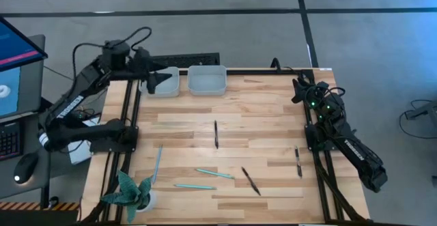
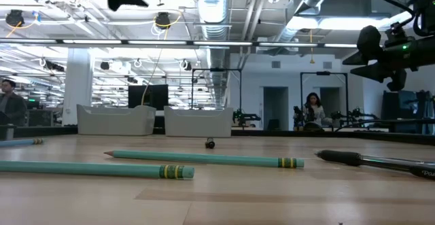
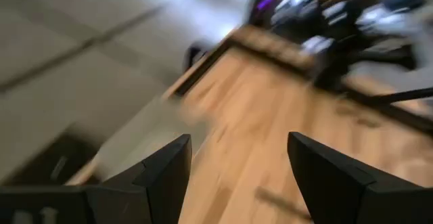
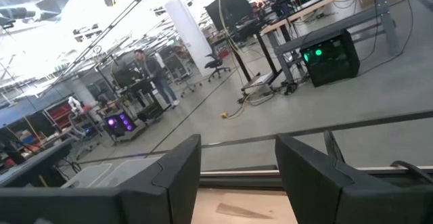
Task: Sort pens & pencils
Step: Put the blue pencil into the left gray bin
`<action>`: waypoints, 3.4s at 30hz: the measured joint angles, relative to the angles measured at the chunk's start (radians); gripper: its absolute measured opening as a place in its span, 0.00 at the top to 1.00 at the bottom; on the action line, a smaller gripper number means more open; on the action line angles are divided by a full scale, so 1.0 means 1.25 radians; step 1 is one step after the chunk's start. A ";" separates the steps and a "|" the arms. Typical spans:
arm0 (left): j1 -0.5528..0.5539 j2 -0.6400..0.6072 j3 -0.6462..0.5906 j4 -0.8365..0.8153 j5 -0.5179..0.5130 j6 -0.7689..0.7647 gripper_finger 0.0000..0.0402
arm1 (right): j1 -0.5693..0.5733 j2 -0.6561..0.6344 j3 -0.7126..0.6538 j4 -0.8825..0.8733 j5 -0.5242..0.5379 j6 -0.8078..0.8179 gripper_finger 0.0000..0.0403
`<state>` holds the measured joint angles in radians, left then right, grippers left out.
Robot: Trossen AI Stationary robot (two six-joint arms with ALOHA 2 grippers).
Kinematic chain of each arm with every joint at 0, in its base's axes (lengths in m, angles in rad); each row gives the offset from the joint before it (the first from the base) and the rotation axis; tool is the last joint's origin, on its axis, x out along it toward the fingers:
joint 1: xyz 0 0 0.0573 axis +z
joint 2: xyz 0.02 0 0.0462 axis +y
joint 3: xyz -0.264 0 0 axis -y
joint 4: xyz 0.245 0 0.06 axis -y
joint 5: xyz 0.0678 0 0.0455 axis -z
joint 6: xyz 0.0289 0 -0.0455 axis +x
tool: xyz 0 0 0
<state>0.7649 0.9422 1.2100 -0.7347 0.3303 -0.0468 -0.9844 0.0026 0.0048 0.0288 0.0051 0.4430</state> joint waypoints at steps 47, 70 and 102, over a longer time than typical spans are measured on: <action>-0.573 0.399 0.013 -0.633 -0.231 -0.942 0.41 | 0.000 0.000 0.000 0.007 -0.003 -0.005 0.47; -0.658 0.398 -0.310 -0.258 -0.169 -1.085 0.41 | 0.000 0.000 0.000 0.006 -0.004 -0.005 0.47; -0.766 0.391 -0.489 -0.004 -0.207 -1.269 0.41 | 0.000 0.000 0.000 0.006 -0.004 -0.005 0.47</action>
<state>-0.1921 1.4311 0.5983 -0.7395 0.0713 -1.6327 -0.9844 0.0025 0.0048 0.0365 0.0006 0.4366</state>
